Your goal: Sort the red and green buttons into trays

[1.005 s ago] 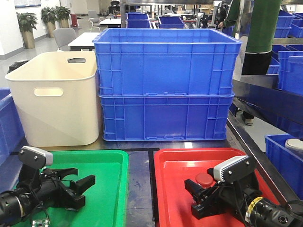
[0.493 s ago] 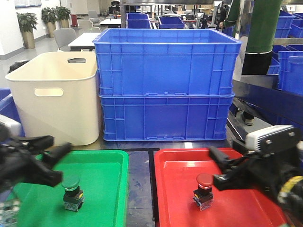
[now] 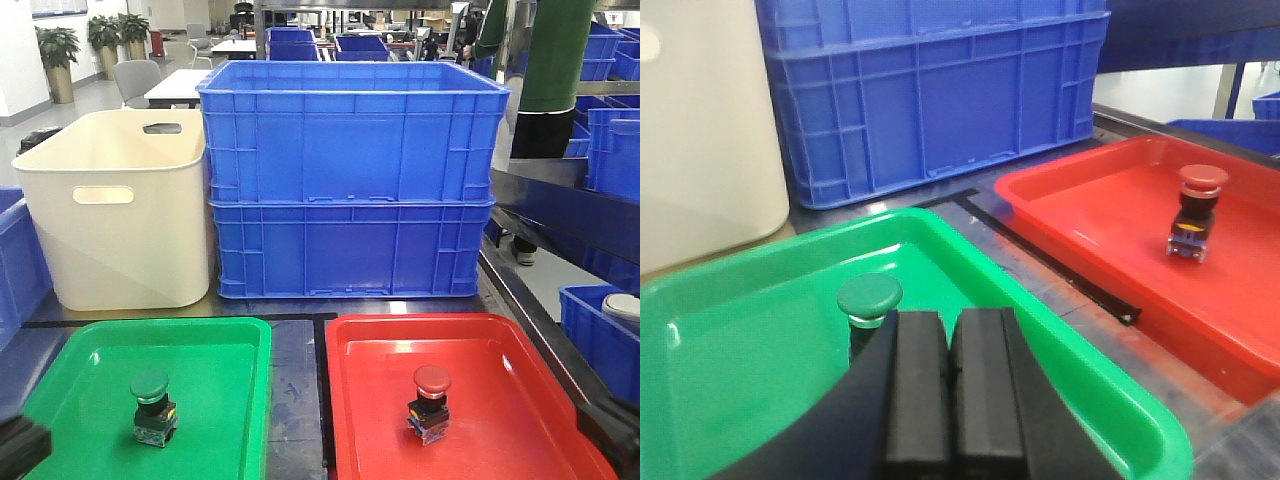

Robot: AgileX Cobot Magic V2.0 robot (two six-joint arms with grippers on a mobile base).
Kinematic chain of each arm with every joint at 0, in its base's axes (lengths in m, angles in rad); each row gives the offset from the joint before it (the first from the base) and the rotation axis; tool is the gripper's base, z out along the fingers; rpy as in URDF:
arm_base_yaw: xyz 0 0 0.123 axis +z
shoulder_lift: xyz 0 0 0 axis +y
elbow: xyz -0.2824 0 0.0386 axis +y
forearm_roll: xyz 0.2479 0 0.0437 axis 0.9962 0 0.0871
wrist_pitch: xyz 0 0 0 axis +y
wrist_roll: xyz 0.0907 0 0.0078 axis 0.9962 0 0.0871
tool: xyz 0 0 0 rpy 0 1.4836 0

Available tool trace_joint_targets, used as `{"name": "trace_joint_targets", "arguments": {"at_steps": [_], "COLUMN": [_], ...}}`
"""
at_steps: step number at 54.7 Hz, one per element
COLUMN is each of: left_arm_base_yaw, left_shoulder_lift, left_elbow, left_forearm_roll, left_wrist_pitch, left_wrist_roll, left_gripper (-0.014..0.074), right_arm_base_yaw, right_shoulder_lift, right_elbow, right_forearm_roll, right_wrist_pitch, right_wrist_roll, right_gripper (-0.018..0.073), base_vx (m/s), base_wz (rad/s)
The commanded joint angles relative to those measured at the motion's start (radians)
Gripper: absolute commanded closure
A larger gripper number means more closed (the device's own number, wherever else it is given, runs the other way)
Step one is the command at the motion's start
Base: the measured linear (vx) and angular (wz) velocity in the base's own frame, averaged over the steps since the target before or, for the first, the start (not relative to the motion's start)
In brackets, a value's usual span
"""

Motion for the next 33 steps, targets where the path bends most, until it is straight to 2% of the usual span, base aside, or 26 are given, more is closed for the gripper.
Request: {"name": "trace_joint_targets", "arguments": {"at_steps": [1, 28, 31, 33], "left_arm_base_yaw": [-0.004, -0.004, -0.004, -0.004], "left_shoulder_lift": [-0.06, -0.089, -0.089, -0.089], "left_elbow": [0.0, 0.022, 0.022, 0.022], "left_forearm_roll": [-0.018, -0.021, -0.093, -0.199], "left_wrist_pitch": [-0.012, -0.003, 0.04, 0.089], "left_wrist_roll": [-0.016, -0.015, 0.01, 0.076], "left_gripper": [0.0602, 0.0602, 0.0602, 0.0602], "right_arm_base_yaw": [-0.001, -0.001, -0.001, -0.001], "right_shoulder_lift": [-0.043, -0.061, -0.061, -0.061], "right_elbow": [0.002, 0.038, 0.038, 0.038], "right_forearm_roll": [-0.002, -0.002, -0.002, -0.002], "right_wrist_pitch": [-0.065, -0.053, -0.053, -0.053], "right_wrist_roll": [-0.006, -0.006, -0.006, -0.006], "right_gripper": [0.057, 0.057, 0.057, 0.057], "base_vx": [0.0, 0.0, 0.0, 0.0], "base_wz": [0.0, 0.0, 0.0, 0.0]}}
